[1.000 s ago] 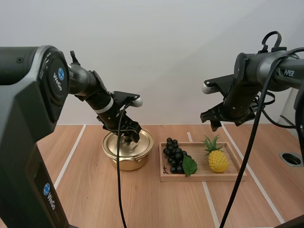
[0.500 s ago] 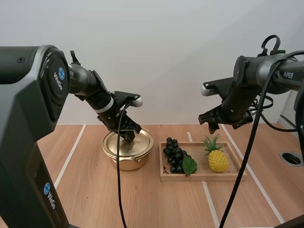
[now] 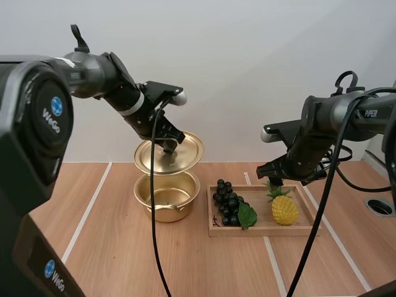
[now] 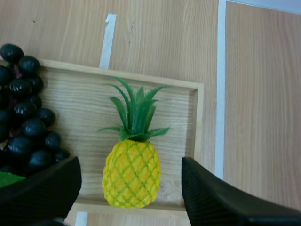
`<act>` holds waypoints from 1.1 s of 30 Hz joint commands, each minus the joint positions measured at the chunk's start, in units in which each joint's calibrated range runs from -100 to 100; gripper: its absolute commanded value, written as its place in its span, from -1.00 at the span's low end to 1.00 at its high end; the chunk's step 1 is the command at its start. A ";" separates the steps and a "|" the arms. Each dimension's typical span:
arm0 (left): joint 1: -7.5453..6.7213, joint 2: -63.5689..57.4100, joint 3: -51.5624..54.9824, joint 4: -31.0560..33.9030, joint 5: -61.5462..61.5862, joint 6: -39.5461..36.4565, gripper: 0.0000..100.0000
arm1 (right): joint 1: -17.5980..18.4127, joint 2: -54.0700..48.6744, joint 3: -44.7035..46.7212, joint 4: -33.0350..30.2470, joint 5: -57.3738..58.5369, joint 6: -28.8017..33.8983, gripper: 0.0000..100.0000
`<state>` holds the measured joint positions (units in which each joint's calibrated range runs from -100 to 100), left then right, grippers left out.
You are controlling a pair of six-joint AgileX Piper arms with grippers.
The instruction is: Open the pot, put the pineapple inside, and close it
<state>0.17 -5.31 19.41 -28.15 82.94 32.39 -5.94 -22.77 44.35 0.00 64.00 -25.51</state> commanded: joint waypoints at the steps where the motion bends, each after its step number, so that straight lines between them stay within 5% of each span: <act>1: -0.20 -3.97 -1.48 -1.46 0.30 -0.54 -1.00 | -0.27 -0.46 0.33 0.00 -0.76 1.76 1.00; 33: -0.20 -31.18 -18.99 -1.83 -7.93 -0.54 -1.00 | -0.34 8.62 5.67 -2.38 -10.99 4.64 1.00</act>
<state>0.17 -35.34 1.56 -28.59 78.08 32.39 -6.09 -14.59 49.78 -1.66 54.05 -21.03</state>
